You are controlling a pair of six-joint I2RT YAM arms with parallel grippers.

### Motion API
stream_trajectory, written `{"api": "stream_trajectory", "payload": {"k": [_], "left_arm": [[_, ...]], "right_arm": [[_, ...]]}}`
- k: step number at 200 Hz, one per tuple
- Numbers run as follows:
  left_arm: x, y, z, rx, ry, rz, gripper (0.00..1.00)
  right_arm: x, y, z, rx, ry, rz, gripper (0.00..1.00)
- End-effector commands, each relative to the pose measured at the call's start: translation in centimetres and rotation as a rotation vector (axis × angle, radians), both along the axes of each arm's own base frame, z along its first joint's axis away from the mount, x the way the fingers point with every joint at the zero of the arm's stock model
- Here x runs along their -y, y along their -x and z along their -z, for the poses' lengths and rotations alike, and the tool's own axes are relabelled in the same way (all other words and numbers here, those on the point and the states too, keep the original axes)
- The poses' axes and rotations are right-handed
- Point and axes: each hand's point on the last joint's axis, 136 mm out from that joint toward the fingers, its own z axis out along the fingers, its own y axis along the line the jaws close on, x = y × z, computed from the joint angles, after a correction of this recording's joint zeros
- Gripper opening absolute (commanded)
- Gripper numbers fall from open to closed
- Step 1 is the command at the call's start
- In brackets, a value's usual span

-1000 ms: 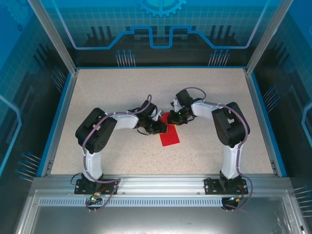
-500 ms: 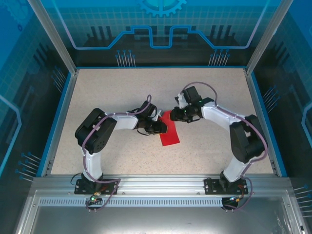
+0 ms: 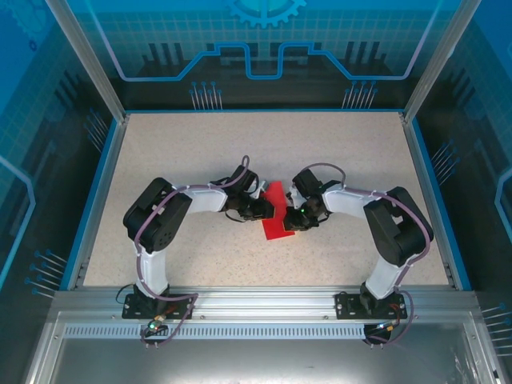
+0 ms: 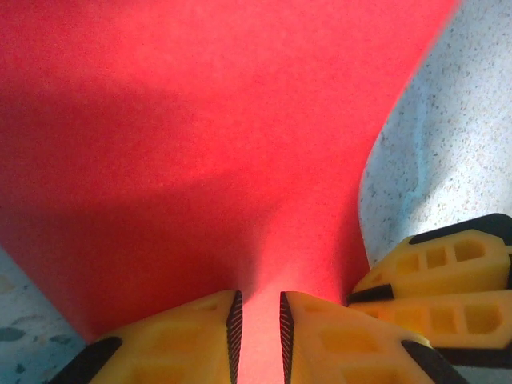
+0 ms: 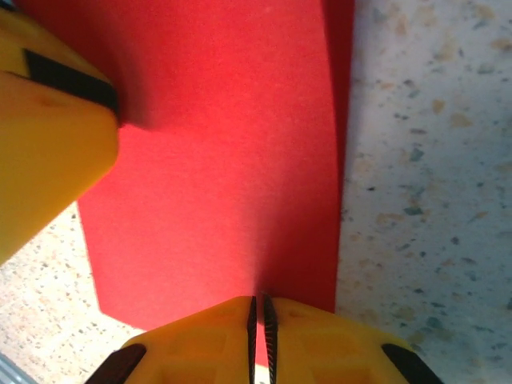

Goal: Fold a paper plane with a square sheet of paper (fold left side to right side)

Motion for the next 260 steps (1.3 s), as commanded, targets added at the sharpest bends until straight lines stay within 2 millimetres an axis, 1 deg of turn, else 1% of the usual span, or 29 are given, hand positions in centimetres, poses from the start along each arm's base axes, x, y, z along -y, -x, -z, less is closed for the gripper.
{"api": "stream_trajectory", "payload": {"k": [1, 29, 56, 98, 119, 134, 136, 138, 157, 173, 185, 204, 236, 248, 260], "left_arm": [[-1.0, 0.2, 0.9, -0.028, -0.072, 0.0, 0.24], [-1.5, -1.6, 0.4, -0.004, -0.081, -0.006, 0.24], [-2.3, -3.9, 0.4, 0.013, -0.077, -0.028, 0.25], [-3.5, -8.2, 0.1, 0.038, -0.064, -0.078, 0.25], [-4.1, -9.9, 0.0, 0.045, -0.066, -0.101, 0.25], [-4.6, -10.7, 0.2, 0.043, -0.076, -0.116, 0.25], [-4.6, -10.8, 0.3, 0.043, -0.077, -0.117, 0.25], [-4.7, -10.9, 0.4, 0.04, -0.077, -0.12, 0.25], [-5.3, -11.8, 1.0, 0.031, -0.082, -0.141, 0.25], [-5.8, -12.3, 1.4, 0.026, -0.095, -0.148, 0.25], [-6.1, -12.4, 1.2, 0.03, -0.097, -0.154, 0.25], [-6.1, -12.8, 0.0, 0.051, -0.078, -0.157, 0.27], [-6.4, -13.2, -4.1, 0.115, -0.035, -0.161, 0.31], [-6.6, -13.0, -5.6, 0.139, -0.026, -0.161, 0.32], [-6.6, -12.5, -7.0, 0.155, -0.008, -0.16, 0.32]], "right_arm": [[1.5, 1.4, 1.6, -0.056, 0.093, 0.001, 0.14], [2.5, 2.3, 2.6, -0.08, 0.143, -0.007, 0.14], [3.3, 2.8, 3.3, -0.092, 0.18, -0.011, 0.14], [3.7, 3.0, 3.7, -0.096, 0.2, -0.021, 0.14], [3.8, 3.0, 3.7, -0.095, 0.203, -0.025, 0.14], [3.7, 2.9, 3.6, -0.091, 0.197, -0.025, 0.14], [4.0, 3.7, 4.0, -0.108, 0.204, -0.026, 0.14], [4.1, 3.8, 4.1, -0.111, 0.205, -0.026, 0.14], [4.0, 4.1, 4.1, -0.116, 0.193, -0.026, 0.14], [3.8, 4.3, 4.0, -0.121, 0.173, -0.021, 0.14], [3.3, 4.6, 3.9, -0.128, 0.14, -0.012, 0.14], [2.2, 5.3, 3.6, -0.143, 0.087, -0.007, 0.14], [-0.2, 6.4, 3.3, -0.165, 0.001, -0.017, 0.15], [-0.6, 6.2, 3.0, -0.153, -0.012, -0.014, 0.15], [-0.7, 5.4, 2.4, -0.116, -0.014, -0.007, 0.16]]}}
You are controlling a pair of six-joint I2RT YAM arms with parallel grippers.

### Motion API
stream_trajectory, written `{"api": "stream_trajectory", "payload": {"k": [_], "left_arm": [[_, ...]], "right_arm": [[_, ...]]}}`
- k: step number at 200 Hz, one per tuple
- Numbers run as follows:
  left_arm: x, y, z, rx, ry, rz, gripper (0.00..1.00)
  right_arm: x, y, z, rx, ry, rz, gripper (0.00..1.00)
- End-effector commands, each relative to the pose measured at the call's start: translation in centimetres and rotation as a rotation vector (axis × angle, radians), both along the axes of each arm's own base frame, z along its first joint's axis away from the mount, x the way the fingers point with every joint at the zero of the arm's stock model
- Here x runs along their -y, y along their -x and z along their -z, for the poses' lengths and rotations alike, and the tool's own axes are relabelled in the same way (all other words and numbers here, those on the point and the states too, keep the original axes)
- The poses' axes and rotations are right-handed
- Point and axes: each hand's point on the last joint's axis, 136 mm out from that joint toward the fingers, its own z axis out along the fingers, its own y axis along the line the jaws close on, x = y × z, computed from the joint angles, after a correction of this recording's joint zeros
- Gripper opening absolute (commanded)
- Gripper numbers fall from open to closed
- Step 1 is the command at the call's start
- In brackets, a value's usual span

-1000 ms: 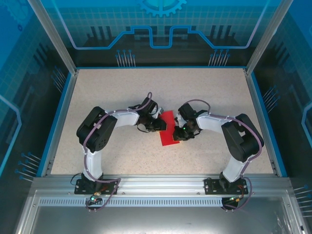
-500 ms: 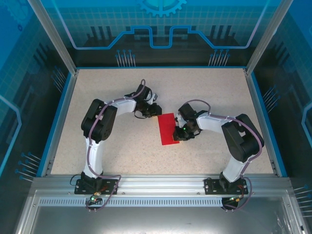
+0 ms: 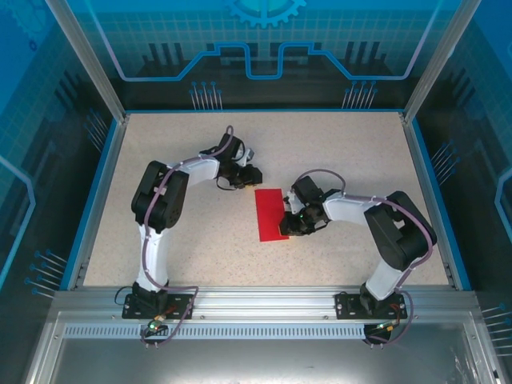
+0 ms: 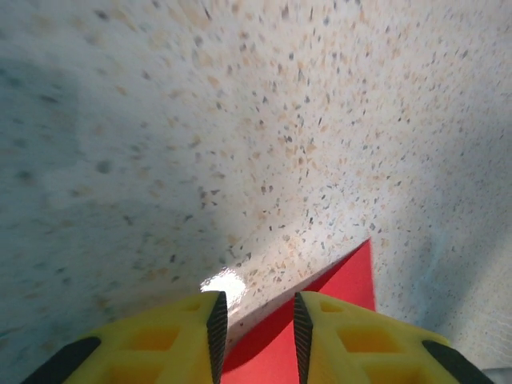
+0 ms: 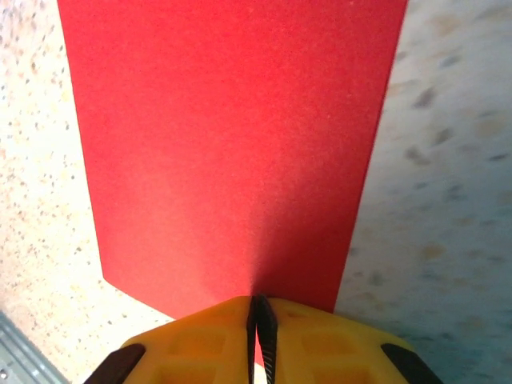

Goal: Fold a paper plane with a square sheet of paper (fold left side to right side)

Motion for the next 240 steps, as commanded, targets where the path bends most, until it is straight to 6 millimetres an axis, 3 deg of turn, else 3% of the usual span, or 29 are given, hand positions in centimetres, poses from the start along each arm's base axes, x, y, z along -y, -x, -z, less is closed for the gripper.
{"api": "stream_trajectory", "payload": {"k": [1, 30, 48, 63, 83, 133, 175, 240], "left_arm": [[-0.9, -0.1, -5.2, 0.097, 0.026, -0.004, 0.32], [-0.5, 3.1, -6.7, 0.103, 0.063, 0.0, 0.32], [0.2, 5.6, -6.7, 0.09, 0.079, 0.01, 0.32], [1.1, 7.7, -6.0, 0.06, 0.097, 0.028, 0.32], [2.3, 9.4, -4.9, 0.026, 0.128, 0.045, 0.32], [4.2, 10.7, -2.4, -0.03, 0.122, 0.09, 0.32], [4.1, 10.5, -0.3, -0.056, 0.071, 0.089, 0.31], [3.5, 9.8, 2.1, -0.083, -0.007, 0.077, 0.31]], "right_arm": [[1.2, 3.6, 2.1, -0.125, 0.082, -0.002, 0.16], [0.6, 0.7, -1.3, 0.014, 0.026, 0.009, 0.21], [1.0, -0.7, -3.3, 0.09, 0.004, 0.034, 0.3], [1.7, -1.5, -4.2, 0.136, 0.009, 0.044, 0.35], [1.4, -1.5, -4.7, 0.133, -0.014, 0.013, 0.34], [-1.5, 0.3, -2.5, 0.036, -0.061, -0.038, 0.29], [-0.1, 1.2, 0.7, -0.048, 0.062, -0.029, 0.26], [1.4, 1.9, 1.6, -0.065, 0.143, -0.036, 0.25]]}}
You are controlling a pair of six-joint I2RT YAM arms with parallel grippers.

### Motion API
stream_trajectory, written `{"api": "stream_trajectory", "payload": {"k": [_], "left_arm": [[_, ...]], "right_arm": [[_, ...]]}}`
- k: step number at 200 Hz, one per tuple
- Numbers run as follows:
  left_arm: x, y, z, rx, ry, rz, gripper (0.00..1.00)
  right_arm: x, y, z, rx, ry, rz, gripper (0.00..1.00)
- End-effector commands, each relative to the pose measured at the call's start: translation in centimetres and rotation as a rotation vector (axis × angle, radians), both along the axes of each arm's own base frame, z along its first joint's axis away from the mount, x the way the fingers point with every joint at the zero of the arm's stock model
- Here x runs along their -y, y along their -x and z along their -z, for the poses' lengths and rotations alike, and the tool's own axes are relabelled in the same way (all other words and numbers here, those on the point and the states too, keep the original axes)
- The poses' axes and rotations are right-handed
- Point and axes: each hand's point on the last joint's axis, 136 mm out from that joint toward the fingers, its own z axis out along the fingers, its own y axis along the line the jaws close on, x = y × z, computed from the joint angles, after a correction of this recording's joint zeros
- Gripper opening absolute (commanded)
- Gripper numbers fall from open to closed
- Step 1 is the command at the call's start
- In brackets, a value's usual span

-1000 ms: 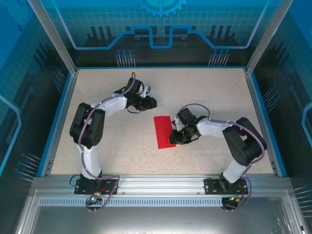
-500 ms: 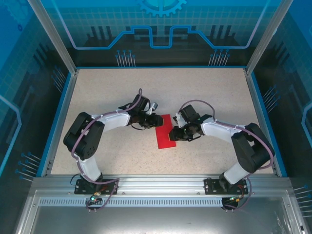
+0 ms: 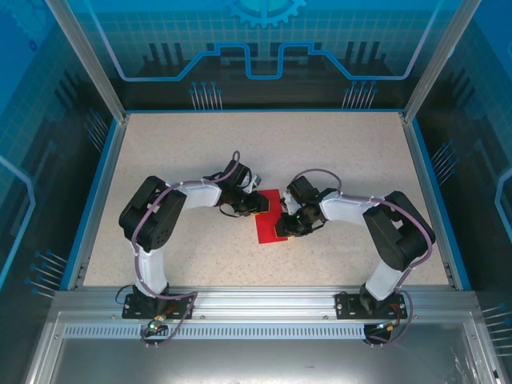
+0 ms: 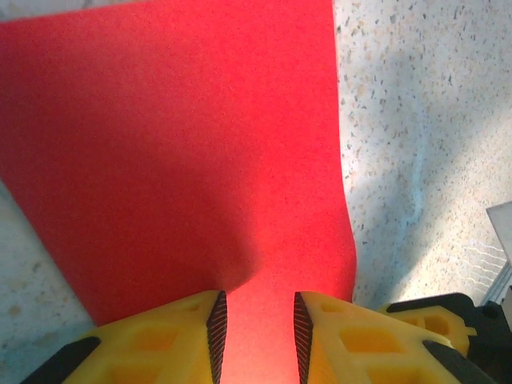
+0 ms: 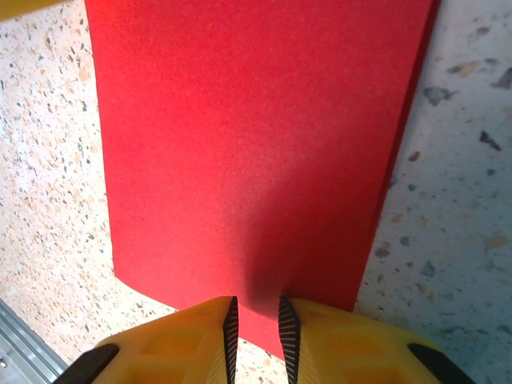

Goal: Fold a paper plane with a square sheet of paper (fold left side to right side)

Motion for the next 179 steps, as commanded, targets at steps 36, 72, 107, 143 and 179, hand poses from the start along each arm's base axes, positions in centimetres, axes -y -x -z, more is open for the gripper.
{"api": "stream_trajectory", "payload": {"k": [36, 72, 107, 143, 179], "left_arm": [[-1.1, -1.7, 1.9, 0.012, -0.095, -0.013, 0.31], [-2.6, -3.5, 2.3, 0.02, -0.101, -0.049, 0.31], [-3.3, -6.0, 1.9, 0.041, -0.086, -0.077, 0.31], [-3.8, -8.7, 1.6, 0.052, -0.08, -0.105, 0.31], [-5.3, -10.1, 2.2, 0.048, -0.102, -0.14, 0.31]], "right_arm": [[2.8, 2.1, 2.6, -0.078, 0.171, -0.018, 0.24], [3.4, 2.5, 3.0, -0.088, 0.2, -0.025, 0.24], [3.5, 2.8, 3.3, -0.101, 0.203, -0.032, 0.24], [3.8, 3.1, 3.5, -0.108, 0.21, -0.036, 0.24], [3.8, 3.3, 3.5, -0.105, 0.203, -0.039, 0.24]]}}
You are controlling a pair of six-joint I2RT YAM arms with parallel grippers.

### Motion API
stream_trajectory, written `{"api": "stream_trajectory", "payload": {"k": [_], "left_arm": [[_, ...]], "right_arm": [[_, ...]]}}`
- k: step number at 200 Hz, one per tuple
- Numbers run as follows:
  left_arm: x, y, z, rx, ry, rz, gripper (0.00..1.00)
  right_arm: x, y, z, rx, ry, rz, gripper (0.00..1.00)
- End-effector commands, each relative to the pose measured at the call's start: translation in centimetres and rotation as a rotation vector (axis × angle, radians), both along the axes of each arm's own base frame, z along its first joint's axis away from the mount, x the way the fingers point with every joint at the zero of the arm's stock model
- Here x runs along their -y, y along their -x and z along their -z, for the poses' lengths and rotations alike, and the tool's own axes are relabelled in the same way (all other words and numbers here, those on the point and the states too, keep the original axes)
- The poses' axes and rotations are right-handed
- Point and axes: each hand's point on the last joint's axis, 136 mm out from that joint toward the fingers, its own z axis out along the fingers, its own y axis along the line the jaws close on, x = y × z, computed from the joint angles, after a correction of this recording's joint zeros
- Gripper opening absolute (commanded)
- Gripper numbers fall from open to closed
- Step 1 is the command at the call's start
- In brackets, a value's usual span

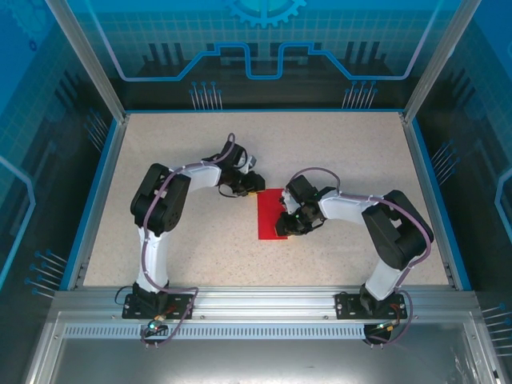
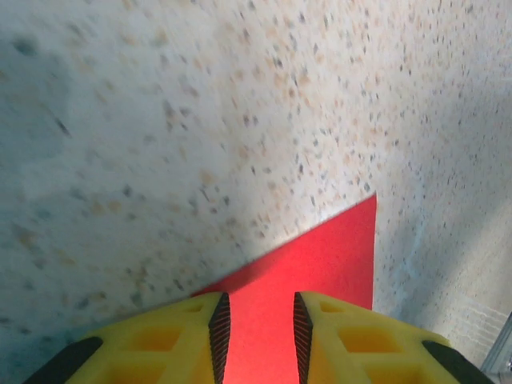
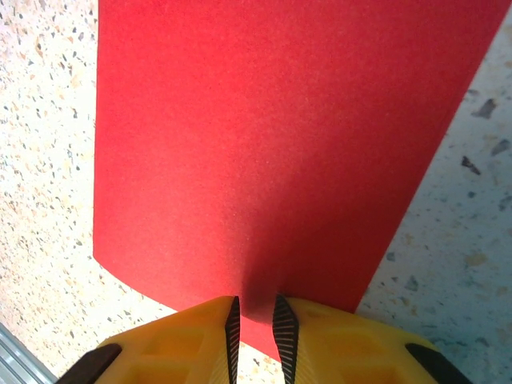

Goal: Fold a paper plane with a square sheet of paper (fold left side to right side)

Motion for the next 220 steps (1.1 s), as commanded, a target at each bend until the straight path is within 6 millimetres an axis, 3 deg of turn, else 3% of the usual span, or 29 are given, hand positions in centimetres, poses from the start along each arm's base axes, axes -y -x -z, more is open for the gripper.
{"api": "stream_trajectory", "payload": {"k": [1, 24, 59, 83, 114, 136, 153, 191, 220], "left_arm": [[-3.0, -1.7, 2.0, 0.01, -0.092, -0.055, 0.31], [-3.1, -2.1, 1.5, 0.014, -0.075, -0.057, 0.31], [-2.9, -2.0, -2.0, 0.073, -0.038, -0.053, 0.32], [-3.0, -0.1, -4.4, 0.106, -0.01, -0.055, 0.33], [-1.5, 4.4, -5.9, 0.103, 0.004, -0.006, 0.33], [0.1, 7.7, -5.2, 0.06, 0.02, 0.033, 0.33], [1.4, 9.2, -4.6, 0.033, 0.028, 0.058, 0.33], [2.5, 10.0, -2.1, -0.025, -0.009, 0.071, 0.33], [2.3, 10.1, -0.9, -0.047, -0.041, 0.059, 0.33]], "right_arm": [[3.4, 3.6, 3.3, -0.122, 0.172, -0.013, 0.24], [2.8, 3.4, 3.0, -0.111, 0.131, -0.02, 0.24], [0.1, 1.9, 0.7, -0.037, -0.031, -0.03, 0.29], [-1.2, 0.1, -2.3, 0.064, -0.126, -0.019, 0.43], [0.4, -1.8, -4.8, 0.199, -0.091, 0.023, 0.62], [2.3, -2.4, -5.3, 0.232, -0.041, 0.066, 0.75], [3.3, -2.5, -5.3, 0.218, -0.051, 0.101, 0.8], [3.7, -2.4, -5.1, 0.157, -0.133, 0.158, 0.8], [4.0, -2.1, -4.8, 0.136, -0.13, 0.159, 0.81]]}}
